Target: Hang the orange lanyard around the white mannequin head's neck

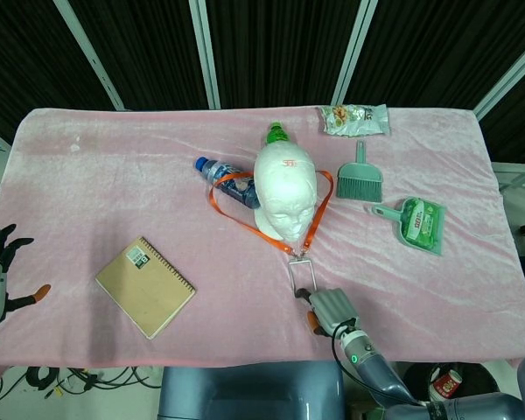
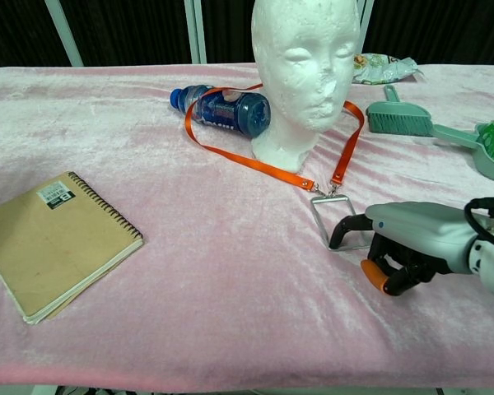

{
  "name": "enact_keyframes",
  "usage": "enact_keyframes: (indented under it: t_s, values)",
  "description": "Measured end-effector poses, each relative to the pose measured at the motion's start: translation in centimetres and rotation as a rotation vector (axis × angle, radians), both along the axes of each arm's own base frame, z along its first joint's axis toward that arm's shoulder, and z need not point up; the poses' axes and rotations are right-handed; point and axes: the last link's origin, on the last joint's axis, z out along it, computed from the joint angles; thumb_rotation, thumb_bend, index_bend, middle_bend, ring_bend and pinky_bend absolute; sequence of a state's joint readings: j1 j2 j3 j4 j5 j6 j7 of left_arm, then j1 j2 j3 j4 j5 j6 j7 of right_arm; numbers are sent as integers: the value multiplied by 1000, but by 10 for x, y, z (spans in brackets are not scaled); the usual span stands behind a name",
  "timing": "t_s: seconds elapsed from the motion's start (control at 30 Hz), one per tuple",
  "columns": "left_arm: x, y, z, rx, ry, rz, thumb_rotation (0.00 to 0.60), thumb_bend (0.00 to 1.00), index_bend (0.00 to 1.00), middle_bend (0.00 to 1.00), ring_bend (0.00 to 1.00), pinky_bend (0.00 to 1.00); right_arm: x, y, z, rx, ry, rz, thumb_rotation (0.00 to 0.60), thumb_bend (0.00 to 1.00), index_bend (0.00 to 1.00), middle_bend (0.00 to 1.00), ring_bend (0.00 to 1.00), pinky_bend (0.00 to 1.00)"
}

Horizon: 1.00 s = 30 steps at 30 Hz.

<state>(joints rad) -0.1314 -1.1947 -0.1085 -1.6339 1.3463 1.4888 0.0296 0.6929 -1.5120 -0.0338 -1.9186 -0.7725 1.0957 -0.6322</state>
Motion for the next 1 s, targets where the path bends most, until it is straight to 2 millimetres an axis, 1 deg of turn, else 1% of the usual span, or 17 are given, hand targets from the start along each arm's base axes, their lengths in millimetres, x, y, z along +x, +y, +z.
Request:
enact_keyframes:
  t_s: [0.3,0.4,0.47,0.57,0.67,0.77,0.9,0.97,1.0]
  values:
    - [0,0,0,0,4,1,600,106,244,68,0,0,-1,16,5,25,-7,17,600,611,273,838,935,870]
    - [0,0,-1,-1,5,4,600,107,244,68,0,0,-1,19,6,28,-11,22,600,611,273,838,935,870]
    - [0,0,-1,-3,6,4,600,107,244,68,0,0,-1,18,5,25,-14,22,600,611,251,837,935,870]
    - [0,0,-1,-1,8,5,600,107,244,68,0,0,0,15,6,10,-21,24,600,592,175,835,935,870]
    - [0,-1,-1,-3,8,6,600,107,244,68,0,0,2,8,8,-12,-33,17,600,562,140,831,933,870]
    - [0,-1,-1,-1,9,5,600,107,244,67,0,0,2,0,12,-32,-37,3,600,529,127,823,927,869]
    - [0,0,-2,-1,11,6,600,107,244,67,0,0,1,-10,23,-62,-40,-7,600,486,125,809,915,865]
    - [0,0,-2,-2,13,7,600,107,244,67,0,0,1,-13,30,-80,-45,-11,600,442,125,793,902,861]
    - [0,-1,-2,-3,13,7,600,107,244,67,0,0,0,-15,35,-98,-46,-14,600,411,124,766,876,851]
